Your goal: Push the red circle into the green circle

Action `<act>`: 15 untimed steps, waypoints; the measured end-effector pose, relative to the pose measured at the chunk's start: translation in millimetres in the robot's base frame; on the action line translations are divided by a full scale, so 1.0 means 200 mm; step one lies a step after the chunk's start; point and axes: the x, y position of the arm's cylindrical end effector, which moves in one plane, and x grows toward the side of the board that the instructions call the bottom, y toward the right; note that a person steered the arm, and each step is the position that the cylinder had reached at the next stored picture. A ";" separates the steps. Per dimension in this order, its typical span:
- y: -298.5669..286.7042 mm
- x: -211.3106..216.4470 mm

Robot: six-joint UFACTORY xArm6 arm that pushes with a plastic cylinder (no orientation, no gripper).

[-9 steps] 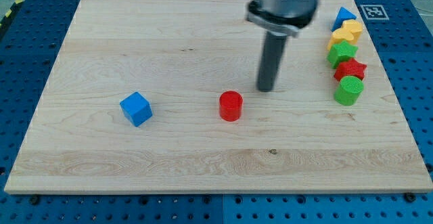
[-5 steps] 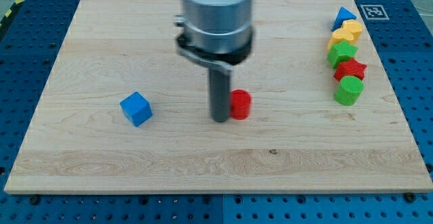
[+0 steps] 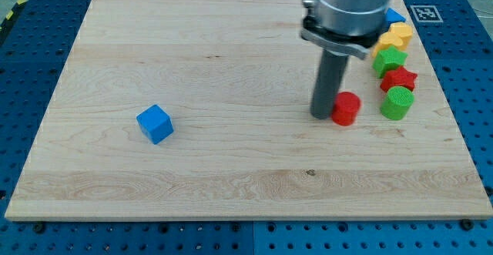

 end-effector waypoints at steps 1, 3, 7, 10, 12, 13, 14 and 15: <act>0.14 0.14; -0.02 0.17; 0.27 0.01; 0.08 0.10; 0.22 0.46; 0.37 0.45; 0.40 0.38; 0.40 0.29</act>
